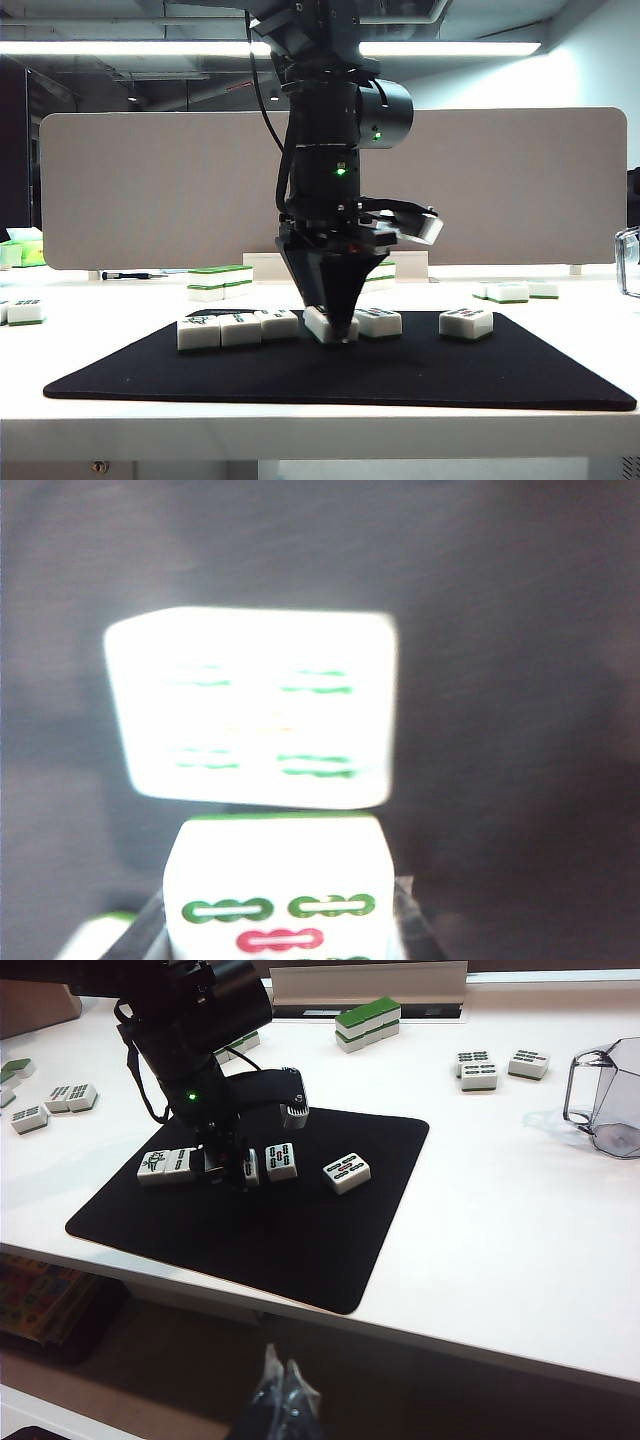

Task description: Align six mahjong tiles in a row on the table.

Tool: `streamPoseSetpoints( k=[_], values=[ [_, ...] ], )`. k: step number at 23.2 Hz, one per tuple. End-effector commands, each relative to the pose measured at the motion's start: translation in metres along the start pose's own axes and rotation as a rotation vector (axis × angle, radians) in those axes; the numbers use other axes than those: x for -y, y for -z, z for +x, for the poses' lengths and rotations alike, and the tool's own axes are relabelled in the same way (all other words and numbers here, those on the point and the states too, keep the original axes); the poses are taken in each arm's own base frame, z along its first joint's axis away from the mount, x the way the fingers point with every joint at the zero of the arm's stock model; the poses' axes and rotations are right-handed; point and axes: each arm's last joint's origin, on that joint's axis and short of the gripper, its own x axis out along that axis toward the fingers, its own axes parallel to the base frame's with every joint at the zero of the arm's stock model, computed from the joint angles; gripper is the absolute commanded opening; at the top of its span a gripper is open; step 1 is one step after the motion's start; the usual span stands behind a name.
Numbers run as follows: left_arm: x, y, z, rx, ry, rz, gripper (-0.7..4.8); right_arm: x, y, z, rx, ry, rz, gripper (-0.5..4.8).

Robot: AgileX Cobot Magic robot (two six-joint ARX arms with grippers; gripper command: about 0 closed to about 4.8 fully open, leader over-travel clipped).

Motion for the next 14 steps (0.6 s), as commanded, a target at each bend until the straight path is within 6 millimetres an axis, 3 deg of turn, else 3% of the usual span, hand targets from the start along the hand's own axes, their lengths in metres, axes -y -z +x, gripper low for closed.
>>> streamPoseSetpoints(
  k=[1, 6, 9, 10, 11, 14],
  values=[
    [-0.007, 0.003, 0.002, -0.016, -0.033, 0.056, 1.77, -0.001, 0.001, -0.003, 0.025, 0.001, -0.012, -0.01],
    [-0.027, 0.013, 0.004, -0.023, -0.019, 0.035, 1.78, -0.001, 0.001, -0.003, 0.025, 0.001, -0.012, -0.01],
    [-0.033, 0.018, 0.005, 0.012, 0.083, 0.015, 1.9, -0.001, 0.001, -0.003, 0.025, 0.001, -0.013, -0.01],
    [-0.033, 0.018, 0.005, 0.027, 0.11, 0.014, 2.14, -0.001, 0.001, -0.003, 0.025, 0.001, -0.013, -0.01],
    [-0.033, 0.017, 0.005, 0.043, 0.133, 0.013, 2.79, -0.001, 0.001, -0.003, 0.026, 0.001, -0.013, -0.01],
    [-0.034, 0.016, 0.005, 0.055, 0.124, 0.014, 3.11, -0.001, 0.001, -0.003, 0.026, 0.001, -0.013, -0.01]
  ],
)
